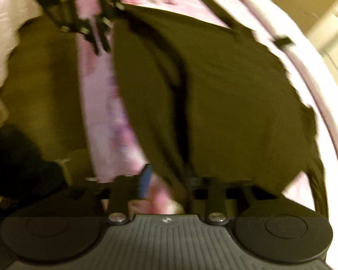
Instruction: Fold clothes
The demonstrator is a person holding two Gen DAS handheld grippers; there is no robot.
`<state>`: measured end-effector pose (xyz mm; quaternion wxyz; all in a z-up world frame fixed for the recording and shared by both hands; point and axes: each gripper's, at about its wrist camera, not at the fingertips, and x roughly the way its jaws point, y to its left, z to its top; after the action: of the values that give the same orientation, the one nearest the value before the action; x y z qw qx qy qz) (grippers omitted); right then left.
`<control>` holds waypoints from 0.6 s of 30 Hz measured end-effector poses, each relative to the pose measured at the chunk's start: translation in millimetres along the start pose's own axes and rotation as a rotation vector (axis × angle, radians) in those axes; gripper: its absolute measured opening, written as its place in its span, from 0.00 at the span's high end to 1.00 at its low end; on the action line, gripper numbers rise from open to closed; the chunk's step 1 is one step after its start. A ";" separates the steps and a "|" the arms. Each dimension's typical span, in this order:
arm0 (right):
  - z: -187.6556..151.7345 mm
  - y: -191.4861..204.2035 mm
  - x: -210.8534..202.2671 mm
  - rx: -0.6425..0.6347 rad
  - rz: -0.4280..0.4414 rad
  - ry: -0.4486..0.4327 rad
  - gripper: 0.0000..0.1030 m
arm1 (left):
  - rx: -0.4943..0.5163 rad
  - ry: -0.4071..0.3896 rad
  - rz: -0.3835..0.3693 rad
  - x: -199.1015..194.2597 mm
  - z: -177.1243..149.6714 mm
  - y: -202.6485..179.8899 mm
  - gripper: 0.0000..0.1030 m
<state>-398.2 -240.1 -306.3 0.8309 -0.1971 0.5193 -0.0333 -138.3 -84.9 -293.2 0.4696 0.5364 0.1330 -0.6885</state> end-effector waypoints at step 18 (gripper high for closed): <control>-60.8 -38.1 9.3 0.042 -0.136 0.186 1.00 | 0.057 0.077 0.025 30.7 -6.3 19.0 1.00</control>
<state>-441.5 -295.5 -323.7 0.7789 -0.2102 0.5788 -0.1186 -119.0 -106.0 -316.1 0.4571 0.5772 0.1247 -0.6651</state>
